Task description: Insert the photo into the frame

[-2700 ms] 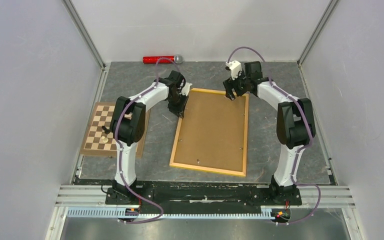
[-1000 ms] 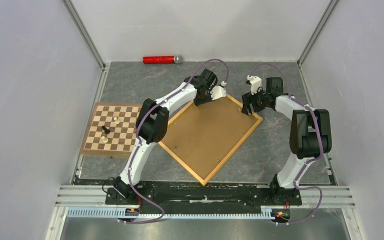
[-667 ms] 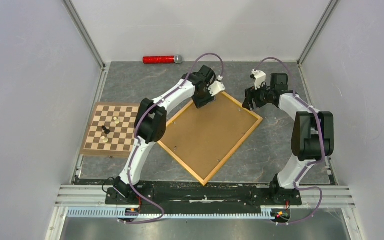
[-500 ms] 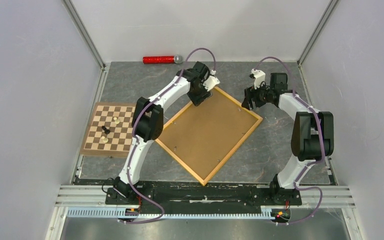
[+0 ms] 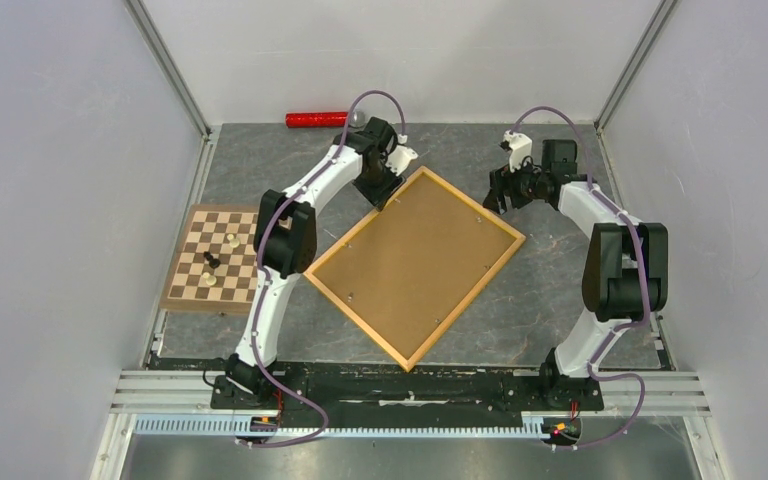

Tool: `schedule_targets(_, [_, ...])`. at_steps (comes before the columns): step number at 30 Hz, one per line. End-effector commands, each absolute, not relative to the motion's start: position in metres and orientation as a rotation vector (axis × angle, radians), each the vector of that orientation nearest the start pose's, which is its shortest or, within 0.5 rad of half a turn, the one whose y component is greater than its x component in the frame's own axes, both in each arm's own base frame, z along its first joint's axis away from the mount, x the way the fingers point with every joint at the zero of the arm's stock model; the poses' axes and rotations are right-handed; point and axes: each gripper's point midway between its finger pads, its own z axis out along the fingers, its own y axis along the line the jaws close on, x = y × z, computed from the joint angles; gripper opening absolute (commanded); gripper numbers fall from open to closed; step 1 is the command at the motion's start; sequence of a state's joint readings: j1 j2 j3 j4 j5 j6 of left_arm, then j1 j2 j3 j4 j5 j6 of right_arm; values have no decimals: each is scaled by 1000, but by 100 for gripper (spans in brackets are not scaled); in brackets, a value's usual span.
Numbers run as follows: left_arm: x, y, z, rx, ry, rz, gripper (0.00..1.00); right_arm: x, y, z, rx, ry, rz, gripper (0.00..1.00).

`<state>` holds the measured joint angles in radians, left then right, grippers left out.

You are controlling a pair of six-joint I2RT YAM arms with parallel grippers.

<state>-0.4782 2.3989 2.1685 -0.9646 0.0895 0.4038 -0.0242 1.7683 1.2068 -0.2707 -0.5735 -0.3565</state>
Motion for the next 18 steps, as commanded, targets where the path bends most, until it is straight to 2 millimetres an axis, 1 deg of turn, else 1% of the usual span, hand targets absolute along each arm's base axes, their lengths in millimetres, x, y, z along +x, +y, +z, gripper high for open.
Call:
schedule_targets(1, [454,-259,52,1175,2508,-300,55,450,73,107,-629,2160,511,74])
schedule_targets(4, [452,-260,48,1172,2521,-314,55,451,70,106,-621,2161,515,74])
schedule_targets(11, [458,-255,40,1173,2532,-265,54,451,67,103,-606,2162,535,74])
schedule_targets(14, [460,-254,34,1184,2535,-244,54,448,68,100,-603,2166,548,74])
schedule_targets(16, [461,-252,31,1194,2536,-232,52,446,68,98,-603,2168,550,74])
schedule_targets(18, [461,-253,28,1226,2524,-236,45,444,67,98,-604,2170,545,74])
